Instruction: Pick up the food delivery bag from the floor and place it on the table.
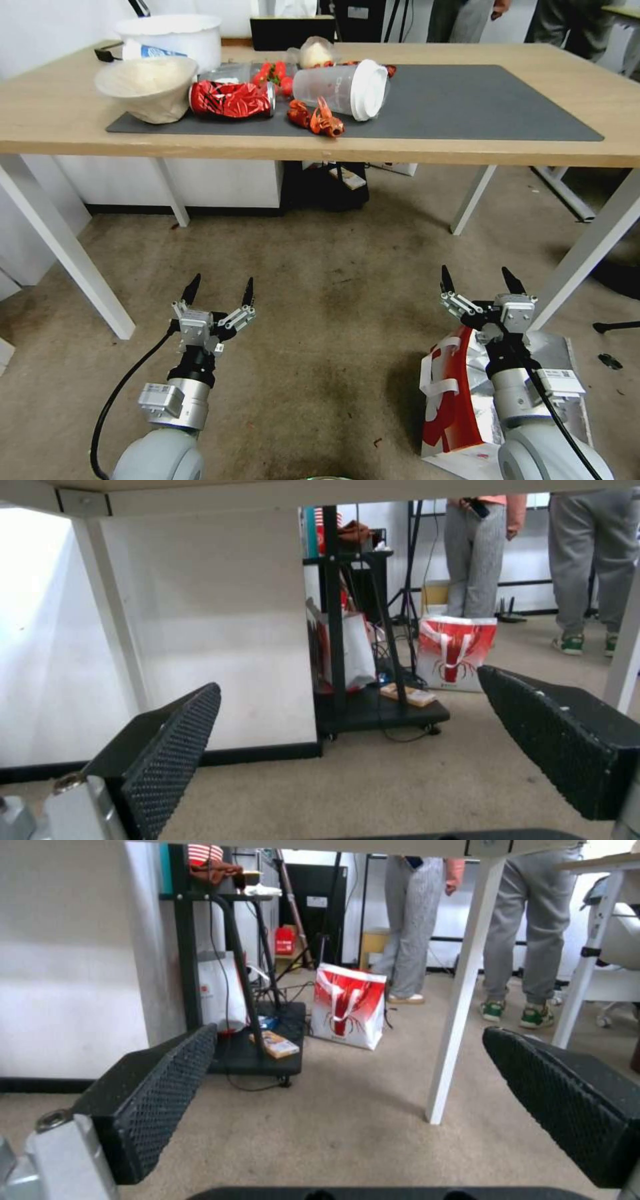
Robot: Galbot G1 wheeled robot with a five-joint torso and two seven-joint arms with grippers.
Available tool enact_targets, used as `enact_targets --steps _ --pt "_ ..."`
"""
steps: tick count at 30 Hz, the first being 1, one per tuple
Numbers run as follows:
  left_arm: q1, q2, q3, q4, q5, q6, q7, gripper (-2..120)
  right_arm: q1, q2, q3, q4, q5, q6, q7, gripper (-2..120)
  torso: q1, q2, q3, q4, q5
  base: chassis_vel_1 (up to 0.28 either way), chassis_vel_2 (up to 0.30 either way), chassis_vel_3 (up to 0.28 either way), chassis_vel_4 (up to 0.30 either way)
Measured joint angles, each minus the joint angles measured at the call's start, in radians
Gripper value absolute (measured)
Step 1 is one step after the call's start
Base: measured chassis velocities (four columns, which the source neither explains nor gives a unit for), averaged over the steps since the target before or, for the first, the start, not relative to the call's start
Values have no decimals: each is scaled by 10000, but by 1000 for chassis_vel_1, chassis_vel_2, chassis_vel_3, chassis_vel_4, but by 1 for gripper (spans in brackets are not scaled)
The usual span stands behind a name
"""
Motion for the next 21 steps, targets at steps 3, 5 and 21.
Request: enact_targets --steps 3,5,21 --pt "13 -6 -18 -1 0 -12 -1 97 -41 -19 7 1 0 6 0 100 -4 -136 -130 0 0 0 0 0 0" --pt "13 -12 -29 -1 0 -15 -4 97 -58 -24 11 1 1 10 0 100 -8 -198 -191 0 0 0 0 0 0" --pt "-12 -61 -117 53 9 -15 -124 97 -180 -29 32 -22 -18 141 9 100 -58 -552 -393 1 0 0 0 0 0"
